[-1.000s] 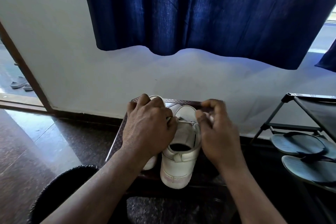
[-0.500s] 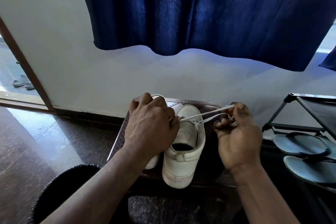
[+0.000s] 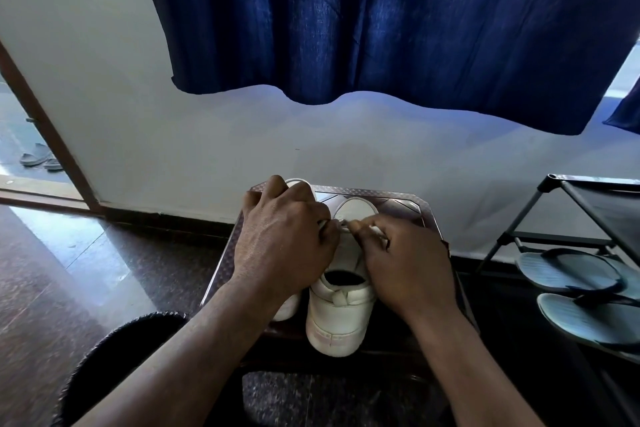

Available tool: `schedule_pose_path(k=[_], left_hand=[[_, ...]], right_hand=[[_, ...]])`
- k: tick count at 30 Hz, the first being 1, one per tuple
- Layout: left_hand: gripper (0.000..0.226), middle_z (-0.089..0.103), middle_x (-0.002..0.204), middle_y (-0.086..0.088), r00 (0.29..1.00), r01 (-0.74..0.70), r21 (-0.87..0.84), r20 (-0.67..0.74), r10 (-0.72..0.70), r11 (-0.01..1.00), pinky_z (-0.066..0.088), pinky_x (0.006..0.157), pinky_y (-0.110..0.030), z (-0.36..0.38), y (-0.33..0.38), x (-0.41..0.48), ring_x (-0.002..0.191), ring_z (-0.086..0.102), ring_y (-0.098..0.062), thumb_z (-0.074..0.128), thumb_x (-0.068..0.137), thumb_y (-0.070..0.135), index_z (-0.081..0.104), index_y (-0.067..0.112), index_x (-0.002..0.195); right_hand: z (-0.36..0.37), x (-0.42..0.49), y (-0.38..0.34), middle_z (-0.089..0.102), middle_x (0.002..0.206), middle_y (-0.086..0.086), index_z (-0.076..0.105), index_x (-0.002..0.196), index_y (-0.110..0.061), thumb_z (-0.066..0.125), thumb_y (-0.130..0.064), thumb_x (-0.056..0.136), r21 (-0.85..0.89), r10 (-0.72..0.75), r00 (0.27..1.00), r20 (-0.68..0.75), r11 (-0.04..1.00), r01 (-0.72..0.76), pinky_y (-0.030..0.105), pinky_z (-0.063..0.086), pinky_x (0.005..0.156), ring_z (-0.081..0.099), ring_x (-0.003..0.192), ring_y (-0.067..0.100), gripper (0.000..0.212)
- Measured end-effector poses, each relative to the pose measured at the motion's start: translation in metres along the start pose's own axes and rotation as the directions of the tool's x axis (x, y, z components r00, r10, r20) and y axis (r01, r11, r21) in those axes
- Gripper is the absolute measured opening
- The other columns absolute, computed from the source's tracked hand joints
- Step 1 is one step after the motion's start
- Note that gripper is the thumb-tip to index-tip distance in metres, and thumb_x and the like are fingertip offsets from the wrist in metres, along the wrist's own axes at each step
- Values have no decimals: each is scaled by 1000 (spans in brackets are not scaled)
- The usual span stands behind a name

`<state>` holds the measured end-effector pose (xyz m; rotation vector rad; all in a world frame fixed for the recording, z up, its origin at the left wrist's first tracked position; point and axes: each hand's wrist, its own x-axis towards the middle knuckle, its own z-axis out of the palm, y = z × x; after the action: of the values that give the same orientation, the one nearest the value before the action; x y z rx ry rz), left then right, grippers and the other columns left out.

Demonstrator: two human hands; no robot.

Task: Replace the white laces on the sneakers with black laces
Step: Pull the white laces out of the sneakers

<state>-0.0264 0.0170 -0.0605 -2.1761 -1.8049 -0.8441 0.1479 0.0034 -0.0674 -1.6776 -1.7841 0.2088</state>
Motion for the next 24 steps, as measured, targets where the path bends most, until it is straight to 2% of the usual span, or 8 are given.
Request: schedule_pose_path(k=[3, 7, 8, 10, 12, 19, 22, 24], left_hand=[[30, 61, 92, 13, 1000, 2, -4, 3, -2, 1000, 34, 85, -41, -1, 0, -1, 102, 48, -23, 56, 88, 50, 78, 31, 82], [30, 59, 90, 12, 1000, 6, -12, 0, -6, 1000, 36, 86, -41, 0, 0, -2, 101, 48, -23, 57, 88, 49, 77, 29, 79], [30, 59, 90, 12, 1000, 7, -11, 0, -7, 1000, 36, 86, -42, 0, -1, -1, 101, 48, -23, 57, 89, 49, 76, 29, 79], [31, 59, 89, 12, 1000, 2, -6, 1, -2, 1000, 36, 86, -42, 0, 0, 0, 101, 49, -23, 56, 89, 49, 76, 28, 78], [32, 59, 89, 11, 1000, -4, -6, 1, 4, 1000, 36, 86, -41, 1, 1, 0, 101, 49, -24, 54, 89, 49, 76, 28, 78], [31, 59, 89, 13, 1000, 10, -19, -1, -10, 1000, 35, 87, -41, 0, 0, -2, 100, 48, -22, 54, 88, 47, 77, 28, 78], [32, 60, 90, 13, 1000, 21, -16, 14, -21, 1000, 32, 87, -39, -1, 2, -1, 102, 47, -21, 53, 88, 46, 76, 28, 78], [32, 60, 90, 12, 1000, 20, -14, 24, -19, 1000, 32, 87, -39, -3, 4, -1, 103, 47, -22, 53, 87, 47, 76, 27, 78]], right_hand=[[1, 3, 3, 75, 92, -5, 75, 95, -26, 63, -49, 96, -29, -32, 999, -16, 999, 32, 34, 53, 73, 69, 89, 17, 25], [6, 3, 7, 67, 86, -6, 67, 80, -26, 67, -27, 94, 397, 14, 976, -218, 915, 75, 24, 45, 73, 60, 79, 5, 14], [4, 5, 9, 67, 83, -6, 65, 79, -24, 62, -25, 96, 577, 109, 964, -243, 815, 53, 27, 45, 69, 59, 72, 7, 17], [-6, 9, 9, 68, 79, -3, 59, 81, -18, 54, -22, 106, 893, 296, 946, -128, 449, -20, 26, 35, 53, 44, 54, 10, 26], [-12, 12, 12, 73, 77, -1, 52, 84, -14, 46, -18, 111, 968, 344, 939, 12, 230, -97, 22, 27, 44, 34, 47, 8, 28], [10, 13, 23, 60, 66, -6, 68, 92, -7, 53, -8, 106, 815, 419, 905, -71, 548, -189, 21, 44, 60, 52, 59, 3, 20], [17, 11, 28, 68, 71, -6, 68, 80, -20, 63, -31, 102, 697, 375, 921, -103, 688, -202, 34, 50, 73, 60, 68, 10, 25], [20, 9, 29, 68, 75, -4, 65, 77, -22, 67, -42, 97, 542, 320, 943, -97, 811, -219, 31, 45, 73, 61, 71, 10, 29]])
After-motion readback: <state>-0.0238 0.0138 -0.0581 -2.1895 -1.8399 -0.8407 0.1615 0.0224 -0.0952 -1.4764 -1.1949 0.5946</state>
